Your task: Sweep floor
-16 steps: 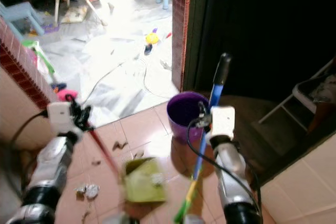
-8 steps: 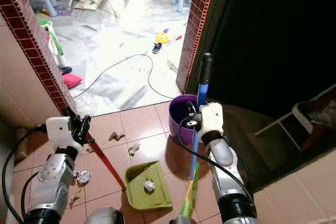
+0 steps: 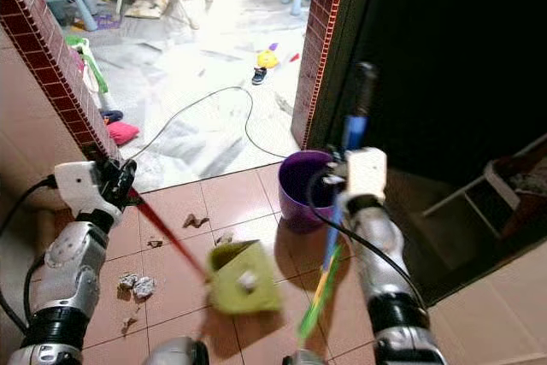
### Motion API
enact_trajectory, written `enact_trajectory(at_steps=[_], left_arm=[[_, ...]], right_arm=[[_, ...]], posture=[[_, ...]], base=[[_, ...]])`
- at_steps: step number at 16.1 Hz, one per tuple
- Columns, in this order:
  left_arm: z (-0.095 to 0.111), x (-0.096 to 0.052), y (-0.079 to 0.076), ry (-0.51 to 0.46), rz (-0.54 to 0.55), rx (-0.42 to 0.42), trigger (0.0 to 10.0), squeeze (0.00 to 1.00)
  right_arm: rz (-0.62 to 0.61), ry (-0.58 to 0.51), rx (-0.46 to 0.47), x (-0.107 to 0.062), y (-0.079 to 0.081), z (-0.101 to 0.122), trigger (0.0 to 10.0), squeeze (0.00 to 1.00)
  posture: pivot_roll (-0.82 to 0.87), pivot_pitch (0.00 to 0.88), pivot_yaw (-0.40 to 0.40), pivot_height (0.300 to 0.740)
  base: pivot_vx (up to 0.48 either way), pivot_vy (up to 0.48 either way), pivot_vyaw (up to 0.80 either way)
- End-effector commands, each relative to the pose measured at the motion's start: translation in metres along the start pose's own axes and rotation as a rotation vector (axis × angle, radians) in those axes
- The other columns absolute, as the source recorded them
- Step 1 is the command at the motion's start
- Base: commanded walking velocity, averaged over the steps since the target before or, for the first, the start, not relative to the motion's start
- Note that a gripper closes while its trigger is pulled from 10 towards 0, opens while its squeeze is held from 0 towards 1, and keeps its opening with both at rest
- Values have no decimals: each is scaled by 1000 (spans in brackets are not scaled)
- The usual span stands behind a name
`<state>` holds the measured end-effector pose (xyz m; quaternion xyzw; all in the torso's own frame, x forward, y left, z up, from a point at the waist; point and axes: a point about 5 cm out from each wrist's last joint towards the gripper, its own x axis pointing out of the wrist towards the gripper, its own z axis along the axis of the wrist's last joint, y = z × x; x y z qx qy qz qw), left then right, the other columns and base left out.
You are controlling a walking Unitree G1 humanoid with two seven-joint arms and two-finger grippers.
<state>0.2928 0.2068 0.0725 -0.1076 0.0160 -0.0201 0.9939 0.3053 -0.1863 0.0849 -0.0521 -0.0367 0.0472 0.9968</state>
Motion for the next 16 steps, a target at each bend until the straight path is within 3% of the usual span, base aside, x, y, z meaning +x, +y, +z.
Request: enact_trajectory(at_steps=[1, 3, 7, 8, 11, 16], left_arm=[[6, 6, -12, -34, -44, -105, 10000, 0], [1, 7, -19, -21, -60, -225, 10000, 0], [9, 12, -16, -42, -95, -227, 10000, 0], [16, 12, -7, -57, -80, -234, 10000, 0], [13, 10, -6, -39, -84, -240, 10000, 0], [11, 13, -10, -39, -54, -377, 10000, 0]], right_arm=[[-3, 7, -3, -5, -1, -3, 10000, 0], [11, 10, -2, -9, 4, -6, 10000, 0], [18, -13, -4, -2, 6, -1, 10000, 0], [22, -23, -28, -4, 2, 1, 10000, 0], [-12, -11, -58, -10, -10, -2, 10000, 0], [15, -23, -65, -15, -10, -1, 10000, 0]], posture=[[-50, 0, -18, 740], [-60, 0, -7, 740], [-72, 0, 1, 740], [-86, 0, 8, 740], [-98, 0, 15, 740], [-115, 0, 19, 740]], base=[[0, 0, 0], [0, 0, 0], [0, 0, 0], [0, 0, 0], [0, 0, 0], [0, 0, 0]])
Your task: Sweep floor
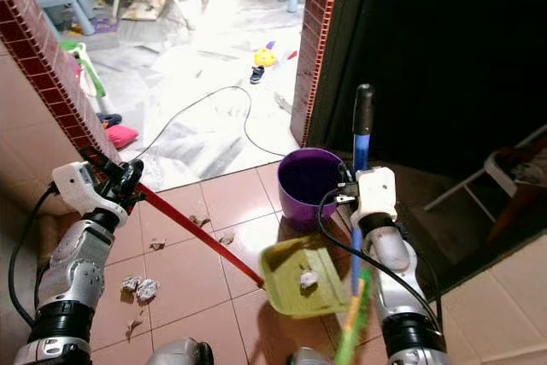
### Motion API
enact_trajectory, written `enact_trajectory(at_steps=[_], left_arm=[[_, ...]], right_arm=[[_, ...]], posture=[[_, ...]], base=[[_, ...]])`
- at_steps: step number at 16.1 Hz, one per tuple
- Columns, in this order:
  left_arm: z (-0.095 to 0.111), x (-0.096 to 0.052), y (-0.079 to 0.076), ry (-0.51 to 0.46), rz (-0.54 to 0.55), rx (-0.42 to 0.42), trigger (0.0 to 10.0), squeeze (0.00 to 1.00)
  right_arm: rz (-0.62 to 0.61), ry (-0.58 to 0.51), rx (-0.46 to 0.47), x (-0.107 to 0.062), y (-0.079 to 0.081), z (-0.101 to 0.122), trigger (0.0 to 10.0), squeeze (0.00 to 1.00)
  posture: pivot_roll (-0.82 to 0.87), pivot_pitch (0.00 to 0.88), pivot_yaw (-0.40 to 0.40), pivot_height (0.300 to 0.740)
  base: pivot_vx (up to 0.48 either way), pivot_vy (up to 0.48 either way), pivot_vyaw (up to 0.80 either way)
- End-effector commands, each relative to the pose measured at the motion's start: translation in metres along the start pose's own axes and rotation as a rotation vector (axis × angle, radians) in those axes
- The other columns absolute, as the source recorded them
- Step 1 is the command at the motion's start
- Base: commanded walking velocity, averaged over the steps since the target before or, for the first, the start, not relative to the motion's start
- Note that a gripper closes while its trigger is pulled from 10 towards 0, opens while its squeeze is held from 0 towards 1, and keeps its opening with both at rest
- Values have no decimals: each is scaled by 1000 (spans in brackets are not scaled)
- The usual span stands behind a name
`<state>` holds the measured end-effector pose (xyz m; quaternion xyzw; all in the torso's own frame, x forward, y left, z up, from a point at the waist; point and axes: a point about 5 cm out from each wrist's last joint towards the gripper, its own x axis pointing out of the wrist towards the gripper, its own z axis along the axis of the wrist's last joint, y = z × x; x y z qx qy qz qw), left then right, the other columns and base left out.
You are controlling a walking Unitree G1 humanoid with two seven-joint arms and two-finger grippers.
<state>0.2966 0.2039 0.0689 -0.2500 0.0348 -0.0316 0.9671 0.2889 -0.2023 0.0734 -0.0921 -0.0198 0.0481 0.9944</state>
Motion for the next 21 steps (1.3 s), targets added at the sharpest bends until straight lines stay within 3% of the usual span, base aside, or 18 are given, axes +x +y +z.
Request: enact_trajectory(at_steps=[1, 4, 8, 10, 13, 18, 21], left_arm=[[12, 10, -13, -75, -37, -146, 10000, 0], [10, 12, -15, -77, -42, -187, 10000, 0], [16, 15, -14, -96, -34, -141, 10000, 0], [37, 23, -7, -164, -3, -95, 10000, 0], [44, 22, -2, -167, 9, -44, 10000, 0], [26, 3, 2, -58, -1, 133, 10000, 0], [33, -19, 20, -36, 38, 214, 10000, 0]], right_arm=[[8, -60, 12, 3, 2, 11, 10000, 0], [13, -51, -1, 1, -2, 9, 10000, 0], [19, -51, -1, 5, 0, 10, 10000, 0], [33, -54, 2, 6, 5, 10, 10000, 0], [40, -48, 8, 2, 7, 7, 10000, 0], [-33, -32, -11, -2, -1, 3, 10000, 0], [-40, -14, -22, -13, -4, -4, 10000, 0]], posture=[[-115, 0, 19, 740], [-116, 0, 11, 740], [-110, 0, 8, 740], [-115, 0, 15, 740], [-121, 0, 26, 740], [-99, 0, 52, 740], [-75, 0, 54, 740]], base=[[0, 0, 0], [0, 0, 0], [0, 0, 0], [0, 0, 0], [0, 0, 0], [0, 0, 0], [0, 0, 0]])
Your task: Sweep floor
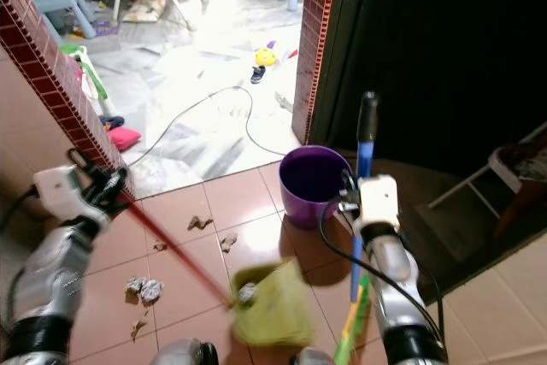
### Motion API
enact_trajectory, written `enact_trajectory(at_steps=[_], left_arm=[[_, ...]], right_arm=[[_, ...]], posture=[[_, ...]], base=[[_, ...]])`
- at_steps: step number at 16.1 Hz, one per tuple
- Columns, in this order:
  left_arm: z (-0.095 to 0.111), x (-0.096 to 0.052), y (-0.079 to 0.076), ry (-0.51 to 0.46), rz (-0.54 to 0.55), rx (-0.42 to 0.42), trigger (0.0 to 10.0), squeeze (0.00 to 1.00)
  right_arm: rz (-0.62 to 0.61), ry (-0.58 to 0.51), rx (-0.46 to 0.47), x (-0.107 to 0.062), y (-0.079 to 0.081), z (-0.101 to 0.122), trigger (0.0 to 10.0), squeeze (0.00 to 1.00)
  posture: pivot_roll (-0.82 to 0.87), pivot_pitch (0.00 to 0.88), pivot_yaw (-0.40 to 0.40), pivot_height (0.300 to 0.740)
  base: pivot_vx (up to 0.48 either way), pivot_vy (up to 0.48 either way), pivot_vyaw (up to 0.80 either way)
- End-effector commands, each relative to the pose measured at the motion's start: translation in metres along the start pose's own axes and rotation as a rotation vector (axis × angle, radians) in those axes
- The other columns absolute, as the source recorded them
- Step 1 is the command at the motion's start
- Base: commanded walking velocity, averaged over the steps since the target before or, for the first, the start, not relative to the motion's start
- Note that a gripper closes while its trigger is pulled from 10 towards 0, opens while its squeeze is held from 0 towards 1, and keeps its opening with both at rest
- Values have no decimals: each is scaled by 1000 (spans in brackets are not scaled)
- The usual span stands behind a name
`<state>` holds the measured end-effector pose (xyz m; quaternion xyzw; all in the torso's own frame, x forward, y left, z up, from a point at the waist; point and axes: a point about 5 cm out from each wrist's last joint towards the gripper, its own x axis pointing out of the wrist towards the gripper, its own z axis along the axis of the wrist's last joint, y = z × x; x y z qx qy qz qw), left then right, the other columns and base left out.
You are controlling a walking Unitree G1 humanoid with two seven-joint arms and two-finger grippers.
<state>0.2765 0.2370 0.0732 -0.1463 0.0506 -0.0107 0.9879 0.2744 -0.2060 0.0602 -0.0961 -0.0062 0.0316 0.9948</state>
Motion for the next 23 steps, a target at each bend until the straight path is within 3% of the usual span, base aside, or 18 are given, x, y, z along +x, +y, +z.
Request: enact_trajectory(at_steps=[1, 2, 4, 5, 7, 8, 10, 11, 13, 15, 19, 23], left_arm=[[17, 0, -1, -67, -5, 5, 10000, 0], [15, -7, 3, -65, 15, 8, 10000, 0], [1, -23, -3, -26, 20, -5, 10000, 0], [-7, -28, -10, -11, 3, 27, 10000, 0], [-18, -30, -20, 13, 1, -23, 10000, 0], [-27, -31, -34, 28, -27, -19, 10000, 0], [-31, -29, -49, 35, -67, -16, 10000, 0], [-32, -20, -70, 22, -125, 7, 10000, 0], [-32, -10, -91, 7, -168, -7, 10000, 0], [-38, -6, -97, 16, -173, -23, 10000, 0], [-52, -5, -90, 66, -145, -9, 10000, 0], [-44, 12, -123, -9, -203, 114, 10000, 0]], right_arm=[[-6, -41, -12, 0, -4, 7, 10000, 0], [-1, -33, -11, -6, -4, 4, 10000, 0], [2, -20, -11, -13, -4, -1, 10000, 0], [0, -20, -9, -13, -4, -1, 10000, 0], [4, -22, -4, -11, -1, 0, 10000, 0], [10, -32, -1, -8, 1, 3, 10000, 0], [10, -39, 2, -6, 2, 5, 10000, 0], [5, -46, 4, -4, 2, 8, 10000, 0], [-4, -55, 9, -1, 2, 10, 10000, 0], [-10, -62, 13, 0, 2, 12, 10000, 0], [-13, -63, 11, -1, 1, 12, 10000, 0], [5, -73, 15, 3, 6, 16, 10000, 0]], posture=[[-68, 0, 51, 740], [-65, 0, 49, 740], [-60, 0, 46, 740], [-59, 0, 43, 740], [-62, 0, 38, 740], [-70, 0, 32, 740], [-74, 0, 30, 740], [-87, 0, 30, 740], [-105, 0, 36, 740], [-116, 0, 36, 740], [-115, 0, 30, 740], [-127, 0, 13, 740]], base=[[0, 0, 0], [0, 0, 0], [0, 0, 0], [0, 0, 0], [0, 0, 0], [0, 0, 0], [0, 0, 0], [0, 0, 0], [0, 0, 0], [0, 0, 0], [0, 0, 0], [0, 0, 0]])
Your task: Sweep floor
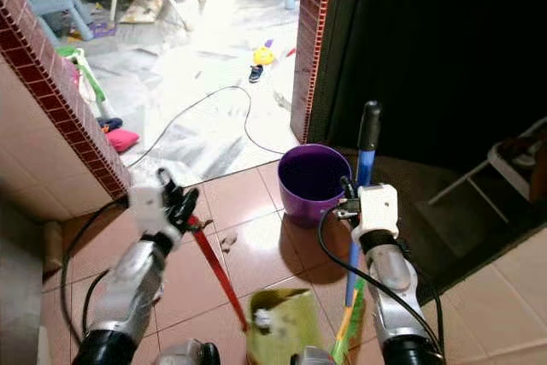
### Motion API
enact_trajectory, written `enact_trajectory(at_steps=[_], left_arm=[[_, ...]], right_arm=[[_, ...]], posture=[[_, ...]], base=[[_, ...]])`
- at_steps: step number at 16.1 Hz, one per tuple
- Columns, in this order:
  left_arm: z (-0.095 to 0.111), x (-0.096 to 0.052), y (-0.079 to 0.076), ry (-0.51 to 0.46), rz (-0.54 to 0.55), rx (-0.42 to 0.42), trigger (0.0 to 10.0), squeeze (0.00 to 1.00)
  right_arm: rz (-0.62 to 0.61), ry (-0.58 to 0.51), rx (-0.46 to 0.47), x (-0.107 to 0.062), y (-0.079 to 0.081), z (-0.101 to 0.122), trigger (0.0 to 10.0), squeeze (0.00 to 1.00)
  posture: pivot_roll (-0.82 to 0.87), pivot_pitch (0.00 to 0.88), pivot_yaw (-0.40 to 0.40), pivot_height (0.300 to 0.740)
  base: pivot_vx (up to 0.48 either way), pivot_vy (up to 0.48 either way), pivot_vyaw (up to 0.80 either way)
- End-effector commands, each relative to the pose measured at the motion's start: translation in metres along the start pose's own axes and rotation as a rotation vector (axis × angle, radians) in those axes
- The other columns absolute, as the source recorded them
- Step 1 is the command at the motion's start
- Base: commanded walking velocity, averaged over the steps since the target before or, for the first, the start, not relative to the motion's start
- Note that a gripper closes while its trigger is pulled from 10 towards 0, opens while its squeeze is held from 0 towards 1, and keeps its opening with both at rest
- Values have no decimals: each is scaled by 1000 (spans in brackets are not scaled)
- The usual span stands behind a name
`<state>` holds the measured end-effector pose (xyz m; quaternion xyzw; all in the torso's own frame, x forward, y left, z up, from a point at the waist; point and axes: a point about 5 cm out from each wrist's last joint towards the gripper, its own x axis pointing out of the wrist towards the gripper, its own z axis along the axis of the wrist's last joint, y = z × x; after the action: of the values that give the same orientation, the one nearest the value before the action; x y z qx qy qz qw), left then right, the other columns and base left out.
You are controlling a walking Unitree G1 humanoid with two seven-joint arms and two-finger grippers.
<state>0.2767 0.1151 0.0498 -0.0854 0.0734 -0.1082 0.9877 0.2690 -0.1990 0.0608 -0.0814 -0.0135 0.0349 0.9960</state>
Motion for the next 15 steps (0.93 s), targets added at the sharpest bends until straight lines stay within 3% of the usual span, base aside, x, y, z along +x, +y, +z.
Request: enact_trajectory(at_steps=[1, 3, 5, 7, 11, 13, 15], left_arm=[[25, 11, -24, -129, -22, -3, 10000, 0], [46, 13, -25, -188, 23, -20, 10000, 0], [50, 8, -12, -207, 127, -81, 10000, 0], [57, 6, -1, -234, 156, -75, 10000, 0], [94, 1, 40, -316, 218, -34, 10000, 0], [116, -1, 54, -374, 221, -46, 10000, 0], [124, -3, 63, -382, 238, -18, 10000, 0]], right_arm=[[2, -60, -13, 10, -1, 16, 10000, 0], [2, -66, -9, 13, 0, 18, 10000, 0], [2, -68, 0, 13, 3, 18, 10000, 0], [4, -68, 4, 13, 4, 18, 10000, 0], [5, -67, 9, 15, 4, 18, 10000, 0], [9, -68, 9, 13, 2, 17, 10000, 0], [12, -61, 3, 9, -2, 15, 10000, 0]], posture=[[-128, 0, 13, 740], [-125, 0, 17, 740], [-119, 0, 22, 740], [-114, 0, 22, 740], [-97, 0, 25, 740], [-94, 0, 26, 740], [-90, 0, 24, 740]], base=[[0, 0, 0], [0, 0, 0], [0, 0, 0], [0, 0, 0], [0, 0, 0], [0, 0, 0], [0, 0, 0]])
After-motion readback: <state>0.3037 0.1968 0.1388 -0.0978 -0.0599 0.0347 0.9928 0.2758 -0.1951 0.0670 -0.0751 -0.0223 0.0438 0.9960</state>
